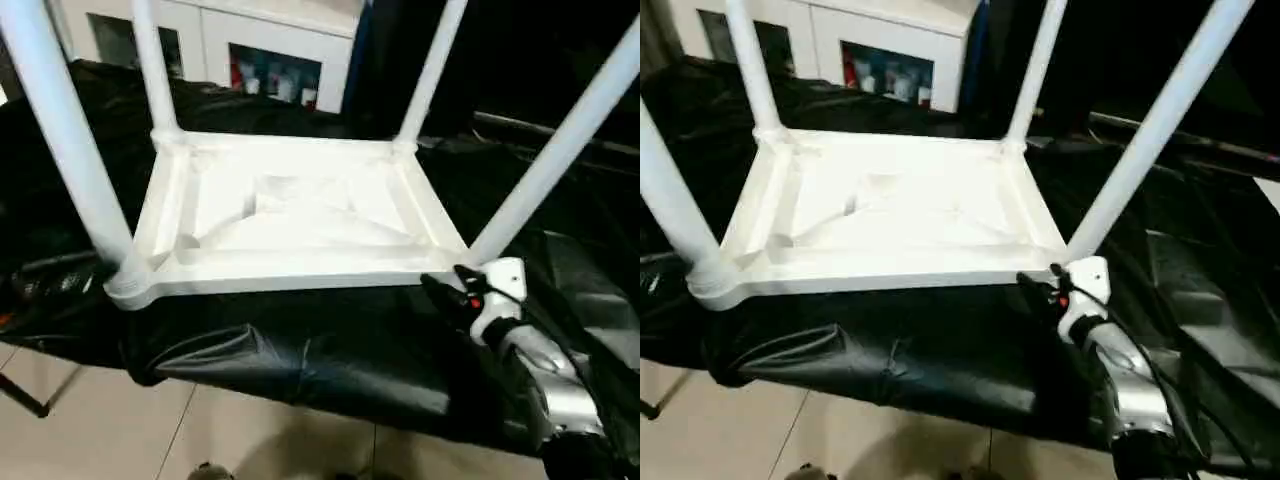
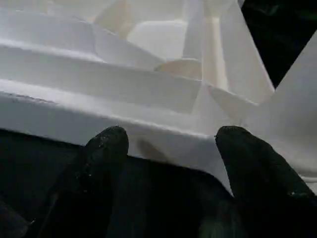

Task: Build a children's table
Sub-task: Rotate table base

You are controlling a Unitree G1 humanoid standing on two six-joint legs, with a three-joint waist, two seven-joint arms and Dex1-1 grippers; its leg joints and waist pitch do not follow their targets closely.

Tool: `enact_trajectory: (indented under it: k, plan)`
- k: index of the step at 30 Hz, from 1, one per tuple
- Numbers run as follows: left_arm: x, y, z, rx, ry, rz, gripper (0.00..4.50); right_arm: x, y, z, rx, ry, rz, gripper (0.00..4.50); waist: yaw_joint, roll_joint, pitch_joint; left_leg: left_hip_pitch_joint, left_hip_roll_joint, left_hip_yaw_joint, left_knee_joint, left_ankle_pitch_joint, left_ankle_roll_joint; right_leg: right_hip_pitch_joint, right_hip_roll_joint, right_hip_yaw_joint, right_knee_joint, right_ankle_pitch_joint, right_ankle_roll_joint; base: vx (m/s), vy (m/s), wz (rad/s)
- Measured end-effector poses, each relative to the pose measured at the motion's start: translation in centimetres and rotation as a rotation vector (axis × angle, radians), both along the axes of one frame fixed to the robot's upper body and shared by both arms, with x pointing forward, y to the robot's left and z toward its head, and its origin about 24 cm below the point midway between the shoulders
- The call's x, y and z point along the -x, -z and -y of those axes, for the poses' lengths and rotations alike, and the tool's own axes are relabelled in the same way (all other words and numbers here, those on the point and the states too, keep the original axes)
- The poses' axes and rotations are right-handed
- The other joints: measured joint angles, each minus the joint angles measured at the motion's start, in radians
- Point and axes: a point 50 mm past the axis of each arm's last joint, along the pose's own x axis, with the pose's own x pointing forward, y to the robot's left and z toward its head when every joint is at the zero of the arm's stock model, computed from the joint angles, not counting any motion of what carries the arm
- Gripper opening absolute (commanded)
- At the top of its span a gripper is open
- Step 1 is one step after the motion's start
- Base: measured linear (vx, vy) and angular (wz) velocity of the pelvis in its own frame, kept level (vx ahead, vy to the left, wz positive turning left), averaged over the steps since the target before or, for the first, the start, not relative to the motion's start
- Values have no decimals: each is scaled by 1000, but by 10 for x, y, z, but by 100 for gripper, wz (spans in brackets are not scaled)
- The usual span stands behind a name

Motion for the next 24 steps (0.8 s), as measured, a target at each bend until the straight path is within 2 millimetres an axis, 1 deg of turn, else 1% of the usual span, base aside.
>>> enact_trajectory:
  k: [2,6,8,10,11,12,13,14,16,17,18,21,24]
  plan:
    - [-6,6,9,22,18,10,448,-4,0,0,21,17,-8,323,0,-2,-2,0,0,0,0,0,0,-1,0,-1,1,0,0,0,0,0]
    - [-24,20,32,71,41,31,448,-9,1,0,41,36,-25,323,9,-5,-4,0,0,0,0,0,-1,0,0,0,3,1,0,0,0,0]
    - [-28,26,42,104,64,34,448,-11,1,-3,42,35,-24,323,10,-6,-5,-1,0,0,0,1,-1,0,0,0,3,1,0,0,0,0]
    - [-32,30,57,167,120,28,448,-14,1,-5,41,42,-30,323,11,-7,-5,-1,0,0,1,2,-3,0,0,0,3,2,-2,0,0,0]
    - [-34,29,67,219,161,30,448,-16,3,-7,42,41,-39,323,12,-7,-6,-1,0,0,1,2,-4,0,0,0,4,3,-2,0,0,0]
    - [-34,29,72,254,185,27,448,-18,4,-8,43,41,-46,323,12,-8,-6,-1,0,0,1,2,-4,0,0,0,4,4,-3,0,0,0]
    - [-35,25,84,314,252,31,448,-20,7,-12,46,39,-67,323,16,-10,-7,-3,0,0,1,2,-4,-1,0,0,4,6,-6,0,0,0]
    - [-34,21,96,358,334,32,448,-22,9,-17,43,35,-81,323,18,-10,-8,-3,1,0,1,2,-4,-2,0,0,5,6,-7,0,0,0]
    - [-30,13,113,406,463,27,448,-24,12,-24,44,16,-96,323,18,-8,-6,-3,1,1,1,2,-4,-2,0,0,6,6,-7,0,0,0]
    - [-28,9,123,435,546,21,448,-26,12,-25,51,10,-105,323,16,-8,-6,-4,1,1,1,2,-4,-4,0,0,7,6,-7,0,0,0]
    - [-27,6,129,450,594,17,448,-29,11,-26,58,5,-103,323,15,-8,-6,-4,1,1,1,2,-4,-4,0,0,8,6,-7,0,0,0]
    - [-26,2,148,487,724,-2,448,-34,9,-28,72,-3,-105,323,5,-8,-6,-4,2,2,1,3,-5,-4,1,1,8,6,-6,0,0,0]
    - [-27,1,163,492,797,-33,448,-37,9,-31,79,-19,-102,323,-5,-10,-6,-4,2,2,1,3,-5,-4,1,1,8,6,-6,0,0,0]
